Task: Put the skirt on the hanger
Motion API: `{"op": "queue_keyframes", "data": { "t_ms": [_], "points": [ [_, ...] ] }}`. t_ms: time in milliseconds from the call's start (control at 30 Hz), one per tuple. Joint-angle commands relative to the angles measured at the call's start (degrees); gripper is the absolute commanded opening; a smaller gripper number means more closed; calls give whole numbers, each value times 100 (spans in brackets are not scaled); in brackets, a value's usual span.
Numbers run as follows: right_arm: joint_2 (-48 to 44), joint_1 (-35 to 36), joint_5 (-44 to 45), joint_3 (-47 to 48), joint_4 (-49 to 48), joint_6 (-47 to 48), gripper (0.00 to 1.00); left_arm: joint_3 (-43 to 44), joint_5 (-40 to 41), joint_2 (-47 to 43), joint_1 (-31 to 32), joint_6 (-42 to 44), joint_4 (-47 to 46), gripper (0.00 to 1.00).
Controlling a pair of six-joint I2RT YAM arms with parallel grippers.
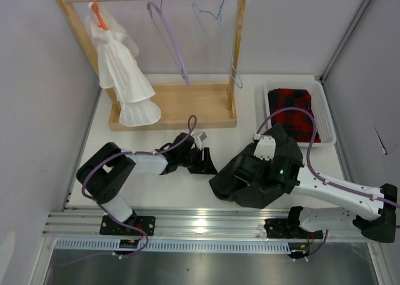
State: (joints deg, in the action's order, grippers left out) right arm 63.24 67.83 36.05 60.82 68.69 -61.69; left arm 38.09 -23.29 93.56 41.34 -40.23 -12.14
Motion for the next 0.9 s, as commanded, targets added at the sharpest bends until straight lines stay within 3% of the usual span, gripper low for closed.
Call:
{"op": "queue_keyframes", "data": {
  "t_ms": [0,133,400,500,533,633,700,800,833,867],
  "points": [
    [-145,46,323,-87,163,-475,0,-11,-465,66,137,322,263,59],
    [-294,55,376,-210,198,-616,0,-170,-579,-39,207,559,520,67],
    [-444,72,359,-413,128,-695,0,-249,-993,205,480,709,564,67],
    [-506,81,367,-456,92,-704,0,-223,-1064,391,515,613,415,56],
    [-523,81,385,-457,84,-704,0,-214,-1090,452,515,560,362,46],
    [-559,72,464,-378,75,-625,0,-170,-1222,488,541,428,221,31],
    [-524,72,517,-299,66,-555,0,-152,-1257,488,550,393,177,27],
    [-489,46,561,-220,-4,-441,0,-135,-1353,541,568,358,116,13],
    [-471,46,578,-185,-56,-423,0,-135,-1389,541,568,340,81,0],
    [-471,37,578,-158,-74,-388,0,-135,-1424,462,568,305,11,0]
  ]
}}
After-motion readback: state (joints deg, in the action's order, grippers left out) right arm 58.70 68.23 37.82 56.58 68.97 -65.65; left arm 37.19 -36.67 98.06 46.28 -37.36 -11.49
